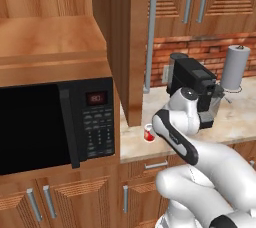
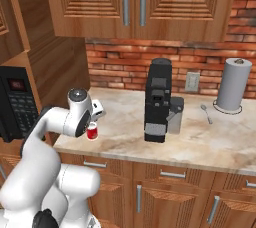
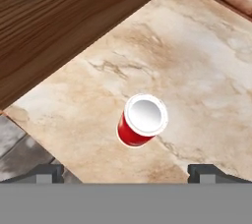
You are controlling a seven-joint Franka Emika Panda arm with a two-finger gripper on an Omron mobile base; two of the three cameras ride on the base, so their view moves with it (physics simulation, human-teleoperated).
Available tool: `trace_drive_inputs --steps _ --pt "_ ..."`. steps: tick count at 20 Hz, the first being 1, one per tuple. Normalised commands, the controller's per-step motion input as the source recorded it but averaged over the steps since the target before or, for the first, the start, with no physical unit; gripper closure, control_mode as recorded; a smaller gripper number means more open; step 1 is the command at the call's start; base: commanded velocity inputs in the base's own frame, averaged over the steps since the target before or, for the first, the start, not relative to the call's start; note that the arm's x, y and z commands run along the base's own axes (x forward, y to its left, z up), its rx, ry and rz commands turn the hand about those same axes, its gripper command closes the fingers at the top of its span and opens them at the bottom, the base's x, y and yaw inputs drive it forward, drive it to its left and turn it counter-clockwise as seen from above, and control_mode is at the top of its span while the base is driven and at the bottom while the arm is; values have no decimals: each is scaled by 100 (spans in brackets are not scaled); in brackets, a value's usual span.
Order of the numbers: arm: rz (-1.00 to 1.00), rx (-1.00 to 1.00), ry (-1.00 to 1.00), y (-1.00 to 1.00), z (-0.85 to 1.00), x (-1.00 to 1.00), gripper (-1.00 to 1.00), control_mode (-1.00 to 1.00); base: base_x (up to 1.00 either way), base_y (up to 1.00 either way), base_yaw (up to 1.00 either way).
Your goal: Pick the canned food and honey bottle from the counter and place them in the cabinets closest to them.
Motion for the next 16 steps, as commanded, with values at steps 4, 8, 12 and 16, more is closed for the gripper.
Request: trace_drive_inputs --steps 4,8,12,16 --pt "0 0 0 10 -15 2 -100 -100 0 0 0" --pt "0 0 2 12 -22 6 -100 -100 0 0 0" --pt "0 -2 4 9 -30 14 -100 -100 0 0 0" --pt "0 -5 4 5 -34 21 -100 -100 0 0 0"
